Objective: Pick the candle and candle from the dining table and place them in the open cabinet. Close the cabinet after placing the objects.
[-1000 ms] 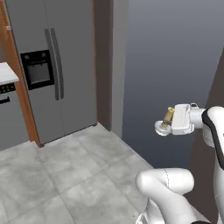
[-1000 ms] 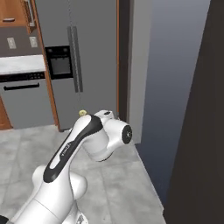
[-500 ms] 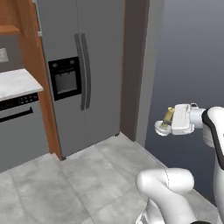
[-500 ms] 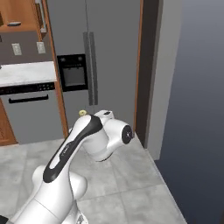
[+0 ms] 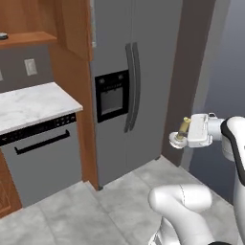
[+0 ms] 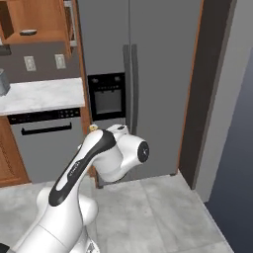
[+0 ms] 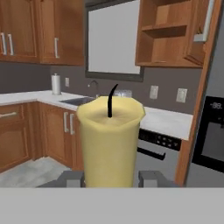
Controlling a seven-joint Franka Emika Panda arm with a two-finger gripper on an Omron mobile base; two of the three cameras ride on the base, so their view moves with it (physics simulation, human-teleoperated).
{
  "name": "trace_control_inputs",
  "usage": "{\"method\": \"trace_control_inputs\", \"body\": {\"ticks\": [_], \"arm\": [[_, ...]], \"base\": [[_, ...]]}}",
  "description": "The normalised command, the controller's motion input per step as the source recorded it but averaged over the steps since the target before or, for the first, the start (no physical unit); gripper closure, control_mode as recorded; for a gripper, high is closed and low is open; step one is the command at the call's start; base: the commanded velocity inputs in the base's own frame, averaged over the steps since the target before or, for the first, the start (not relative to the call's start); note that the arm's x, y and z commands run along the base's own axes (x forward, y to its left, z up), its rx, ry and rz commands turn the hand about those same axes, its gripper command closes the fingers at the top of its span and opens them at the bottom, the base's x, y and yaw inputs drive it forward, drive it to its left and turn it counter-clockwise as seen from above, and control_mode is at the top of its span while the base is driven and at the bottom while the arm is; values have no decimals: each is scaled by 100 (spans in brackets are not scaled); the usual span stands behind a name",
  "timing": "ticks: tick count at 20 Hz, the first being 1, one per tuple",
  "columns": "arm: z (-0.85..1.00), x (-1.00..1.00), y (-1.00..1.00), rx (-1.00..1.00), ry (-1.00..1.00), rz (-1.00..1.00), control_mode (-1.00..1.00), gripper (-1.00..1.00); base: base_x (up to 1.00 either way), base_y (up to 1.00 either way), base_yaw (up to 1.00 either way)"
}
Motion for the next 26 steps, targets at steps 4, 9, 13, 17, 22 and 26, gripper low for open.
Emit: {"method": "trace_control_inputs", "body": {"ticks": [4,9,13,17,22,26], "arm": [[0,0,0,0,0,0,100,100],[0,0,0,0,0,0,100,100],[0,0,0,0,0,0,100,100],[0,0,0,0,0,0,100,100],[0,0,0,0,0,0,100,100],[0,0,0,0,0,0,100,100]], "base": [[39,100,0],[42,100,0],[50,100,0],[58,94,1],[73,75,3],[71,47,7]]}}
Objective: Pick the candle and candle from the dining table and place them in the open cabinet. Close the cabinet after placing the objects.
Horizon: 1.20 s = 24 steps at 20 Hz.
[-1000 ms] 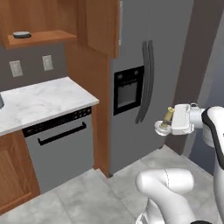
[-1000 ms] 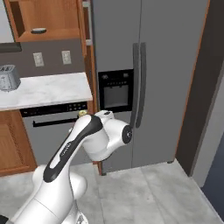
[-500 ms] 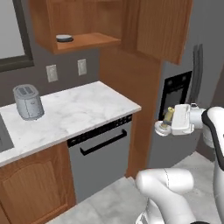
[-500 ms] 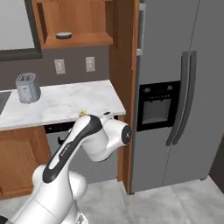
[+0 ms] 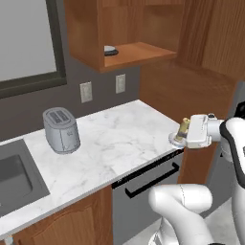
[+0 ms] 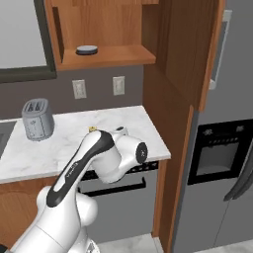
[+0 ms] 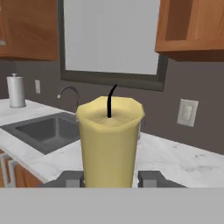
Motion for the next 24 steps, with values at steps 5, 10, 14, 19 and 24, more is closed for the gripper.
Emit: {"method": "trace_control_inputs", "body": {"ticks": [5,10,14,19,24], "arm": [[0,0,0,0,0,0,100,100],[0,0,0,0,0,0,100,100],[0,0,0,0,0,0,100,100],[0,0,0,0,0,0,100,100],[0,0,0,0,0,0,100,100]], "base": [[49,1,5],[31,-26,8],[22,-56,7],[8,-33,3],[0,0,0]]}}
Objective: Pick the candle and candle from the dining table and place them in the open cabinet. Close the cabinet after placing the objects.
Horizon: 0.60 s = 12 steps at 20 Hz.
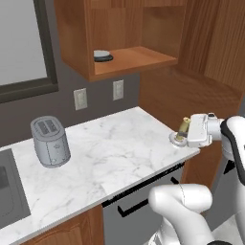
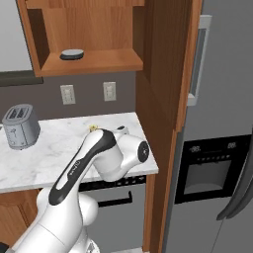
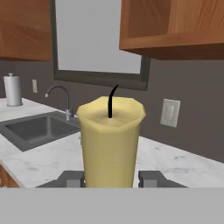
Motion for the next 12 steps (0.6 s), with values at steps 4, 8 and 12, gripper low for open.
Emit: {"method": "trace_control_inputs", "body": {"ticks": [4,8,12], "arm": [[0,0,0,0,0,0,100,100],[0,0,0,0,0,0,100,100],[0,0,0,0,0,0,100,100]], "base": [[0,3,0],[1,0,0],[0,0,0]]}}
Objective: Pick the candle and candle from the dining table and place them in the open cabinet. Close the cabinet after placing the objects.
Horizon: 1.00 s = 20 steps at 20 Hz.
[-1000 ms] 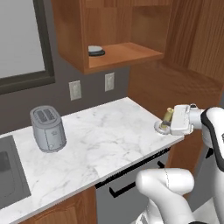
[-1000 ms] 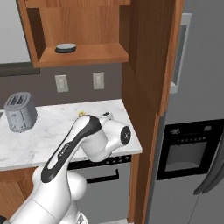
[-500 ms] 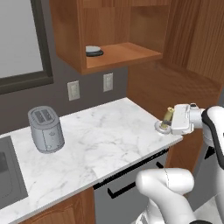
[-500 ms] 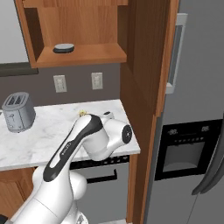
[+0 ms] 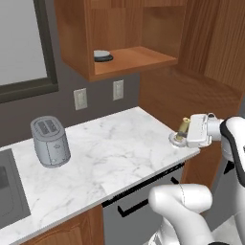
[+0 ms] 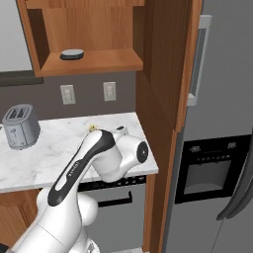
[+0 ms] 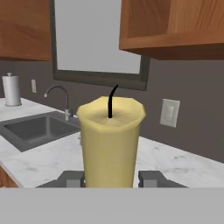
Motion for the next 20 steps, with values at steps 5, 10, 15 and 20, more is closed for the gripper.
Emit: {"method": "trace_control_inputs", "body": {"ticks": [5,10,15,20], "arm": [[45,8,8,0,-2,0,-100,100],[68,28,23,0,0,0,-100,100],[72,33,19,0,0,-1,-100,100],[65,25,5,0,0,0,-100,100]], "base": [[1,0,0],[0,0,0],[0,0,0],[0,0,0]]}}
